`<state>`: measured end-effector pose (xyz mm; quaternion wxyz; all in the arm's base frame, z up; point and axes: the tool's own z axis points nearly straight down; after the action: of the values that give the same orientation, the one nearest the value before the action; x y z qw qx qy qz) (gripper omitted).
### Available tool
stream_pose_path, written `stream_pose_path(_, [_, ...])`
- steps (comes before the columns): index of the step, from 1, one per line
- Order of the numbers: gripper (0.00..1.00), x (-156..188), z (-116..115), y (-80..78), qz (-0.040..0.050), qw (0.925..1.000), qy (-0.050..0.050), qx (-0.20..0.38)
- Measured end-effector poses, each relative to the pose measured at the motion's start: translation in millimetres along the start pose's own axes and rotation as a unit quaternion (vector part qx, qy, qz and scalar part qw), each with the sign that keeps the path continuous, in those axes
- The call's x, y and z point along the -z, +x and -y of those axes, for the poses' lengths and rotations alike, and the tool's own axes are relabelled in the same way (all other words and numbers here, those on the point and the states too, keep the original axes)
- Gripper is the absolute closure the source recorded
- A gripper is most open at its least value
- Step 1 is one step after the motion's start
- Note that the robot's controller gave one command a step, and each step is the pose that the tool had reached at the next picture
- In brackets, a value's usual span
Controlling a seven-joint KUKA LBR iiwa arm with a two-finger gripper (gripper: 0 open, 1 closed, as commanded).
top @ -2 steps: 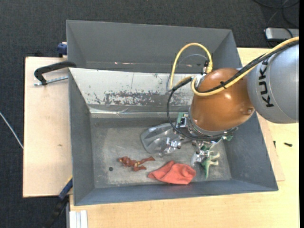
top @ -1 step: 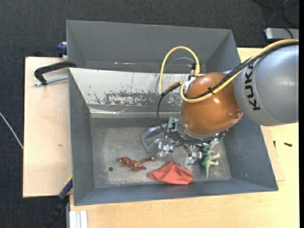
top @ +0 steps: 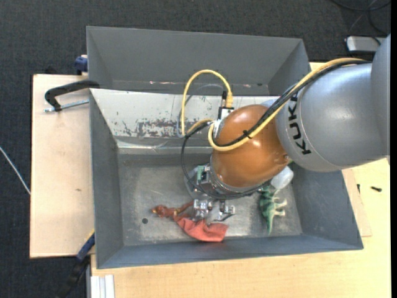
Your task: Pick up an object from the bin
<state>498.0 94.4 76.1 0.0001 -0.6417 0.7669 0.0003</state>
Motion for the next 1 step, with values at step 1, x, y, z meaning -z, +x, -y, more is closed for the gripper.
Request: stream_pose_path(1, [1.00, 0.0, 0.0, 0.0, 0.0001, 1.0000, 0.000, 0.000])
